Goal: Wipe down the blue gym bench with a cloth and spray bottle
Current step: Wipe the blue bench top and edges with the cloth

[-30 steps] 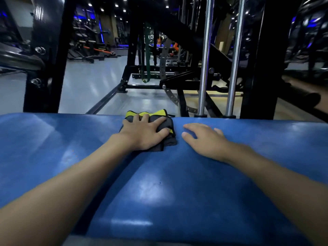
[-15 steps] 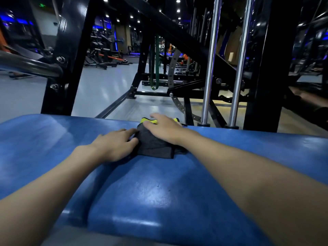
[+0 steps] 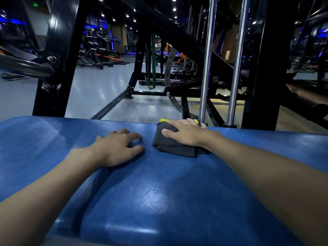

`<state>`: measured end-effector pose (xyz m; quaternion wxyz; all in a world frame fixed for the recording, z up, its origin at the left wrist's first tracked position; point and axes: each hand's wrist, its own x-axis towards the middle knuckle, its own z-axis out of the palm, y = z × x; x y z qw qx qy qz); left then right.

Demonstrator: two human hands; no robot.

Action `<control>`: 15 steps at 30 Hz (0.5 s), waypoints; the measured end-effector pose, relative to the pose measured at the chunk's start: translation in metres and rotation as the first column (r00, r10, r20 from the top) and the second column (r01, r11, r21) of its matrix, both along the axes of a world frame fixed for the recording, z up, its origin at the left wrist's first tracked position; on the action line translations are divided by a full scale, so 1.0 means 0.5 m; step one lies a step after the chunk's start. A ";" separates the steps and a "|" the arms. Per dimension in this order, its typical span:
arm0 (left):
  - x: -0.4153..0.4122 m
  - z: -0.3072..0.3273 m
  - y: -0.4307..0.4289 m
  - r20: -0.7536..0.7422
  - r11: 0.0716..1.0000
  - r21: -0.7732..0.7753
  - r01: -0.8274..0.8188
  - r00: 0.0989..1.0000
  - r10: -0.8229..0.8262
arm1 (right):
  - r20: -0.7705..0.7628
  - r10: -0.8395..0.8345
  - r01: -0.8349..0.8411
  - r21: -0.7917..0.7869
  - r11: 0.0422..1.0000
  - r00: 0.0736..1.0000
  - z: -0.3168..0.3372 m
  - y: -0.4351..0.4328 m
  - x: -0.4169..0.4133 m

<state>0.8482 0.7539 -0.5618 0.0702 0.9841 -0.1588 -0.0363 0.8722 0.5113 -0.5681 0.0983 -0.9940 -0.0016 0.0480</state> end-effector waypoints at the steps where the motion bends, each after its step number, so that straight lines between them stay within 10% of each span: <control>1: -0.003 -0.001 -0.001 -0.023 0.999 0.027 0.028 0.999 -0.027 | -0.011 -0.017 0.017 -0.027 0.999 1.000 0.003 -0.014 -0.004; 15: 0.013 -0.002 -0.049 -0.075 0.994 0.027 0.108 0.992 -0.106 | 0.049 -0.018 0.020 -0.044 0.999 0.999 -0.003 -0.011 -0.008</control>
